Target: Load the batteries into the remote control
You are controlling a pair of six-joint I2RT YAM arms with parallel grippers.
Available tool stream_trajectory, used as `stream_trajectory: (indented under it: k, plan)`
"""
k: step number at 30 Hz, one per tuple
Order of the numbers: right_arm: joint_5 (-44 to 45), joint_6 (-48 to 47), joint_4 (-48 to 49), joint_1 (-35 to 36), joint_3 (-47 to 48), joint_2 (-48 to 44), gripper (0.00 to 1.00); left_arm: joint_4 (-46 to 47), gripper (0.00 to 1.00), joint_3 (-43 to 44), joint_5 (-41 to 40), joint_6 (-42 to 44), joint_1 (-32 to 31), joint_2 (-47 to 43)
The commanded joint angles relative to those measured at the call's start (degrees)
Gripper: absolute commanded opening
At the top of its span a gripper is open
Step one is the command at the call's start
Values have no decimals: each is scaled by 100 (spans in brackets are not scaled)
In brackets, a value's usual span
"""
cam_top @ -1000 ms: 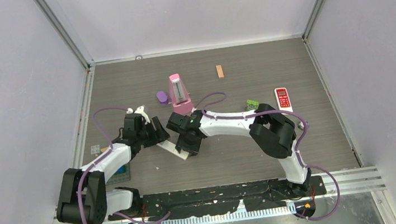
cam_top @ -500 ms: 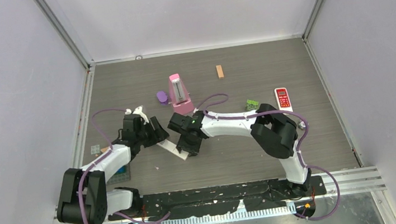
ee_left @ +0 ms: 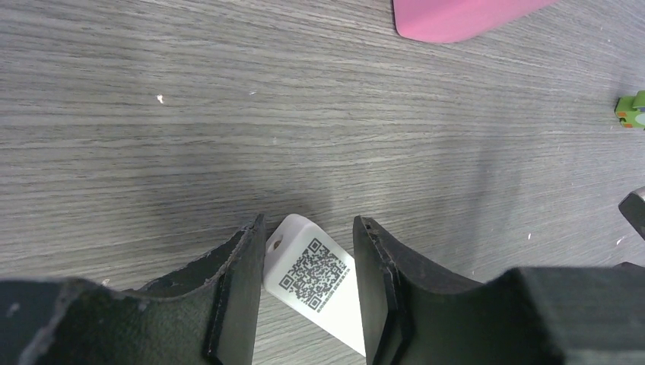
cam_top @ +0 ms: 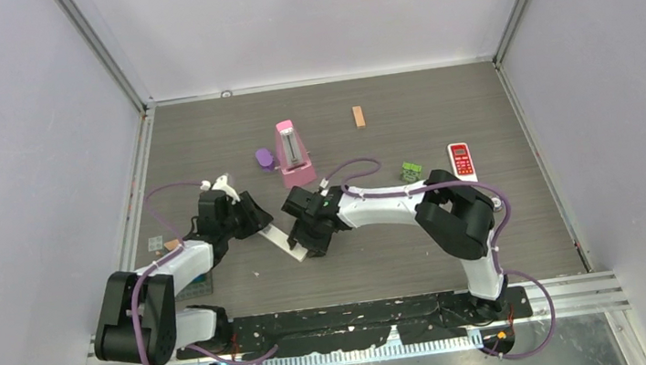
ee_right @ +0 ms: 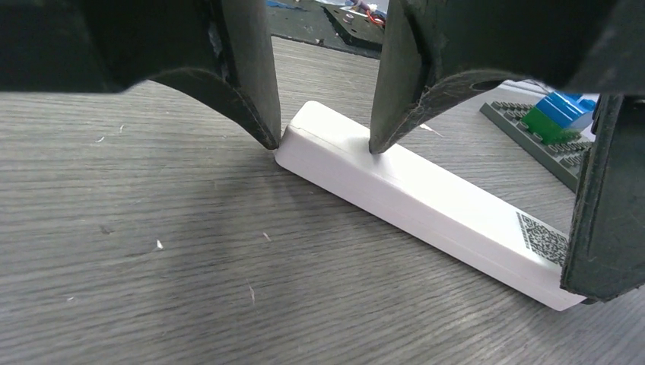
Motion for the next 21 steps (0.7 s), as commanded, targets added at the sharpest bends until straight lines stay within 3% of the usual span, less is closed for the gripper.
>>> stream_trajectory:
  k: [1, 13, 21]
  plan:
    - [640, -30, 1113, -23, -457, 364, 53, -496, 44, -209, 1265, -370, -253, -1]
    - [842, -631, 1311, -63, -851, -220, 73, -1245, 55, 336, 713, -122, -163, -212]
    - [999, -1665, 1348, -75, -1122, -929, 84, -1612, 68, 715, 565, -90, -49, -386]
